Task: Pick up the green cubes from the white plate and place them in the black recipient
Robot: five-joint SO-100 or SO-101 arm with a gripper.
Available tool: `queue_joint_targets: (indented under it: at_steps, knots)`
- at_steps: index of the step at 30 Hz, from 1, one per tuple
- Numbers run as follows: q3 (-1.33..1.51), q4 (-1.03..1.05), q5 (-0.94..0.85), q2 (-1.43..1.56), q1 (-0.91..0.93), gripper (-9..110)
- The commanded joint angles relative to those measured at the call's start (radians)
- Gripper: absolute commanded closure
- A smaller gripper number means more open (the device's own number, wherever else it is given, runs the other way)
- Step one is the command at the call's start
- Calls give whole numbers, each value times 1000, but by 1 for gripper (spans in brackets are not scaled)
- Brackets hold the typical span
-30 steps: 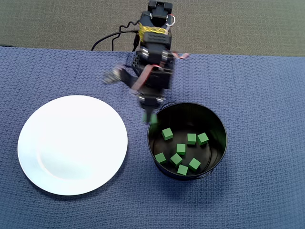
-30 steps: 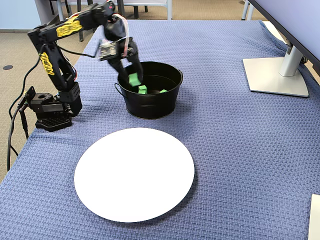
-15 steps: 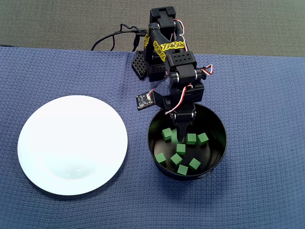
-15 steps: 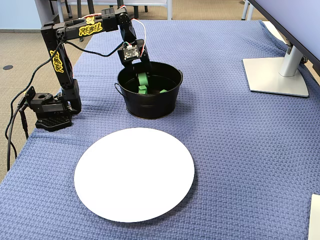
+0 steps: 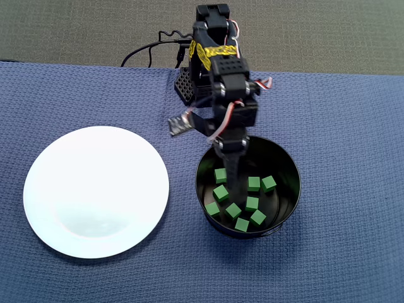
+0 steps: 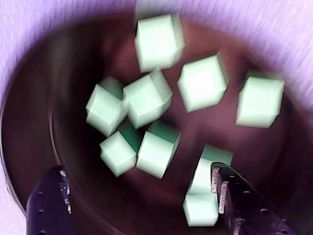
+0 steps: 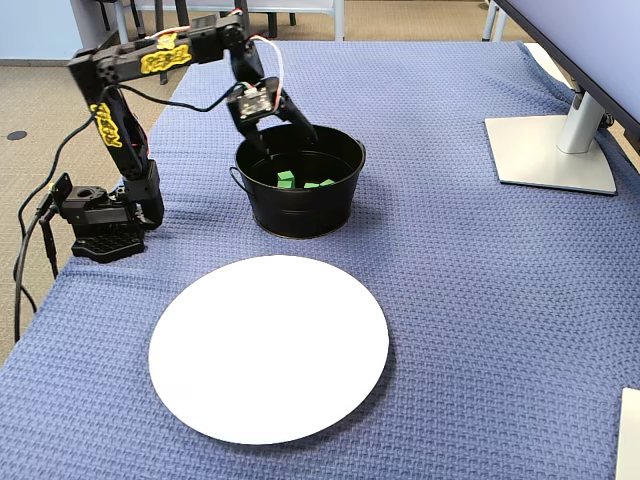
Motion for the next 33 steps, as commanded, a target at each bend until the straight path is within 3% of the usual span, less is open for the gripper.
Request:
queue_joint_targets:
  at_steps: [1,8,18,33]
  knots:
    - [89,9,-74,178,77,69]
    - [259,26,-112,385,199,72]
    - [563,-11,-187,721,403,86]
    - [974,-38,-163,1115,430,95]
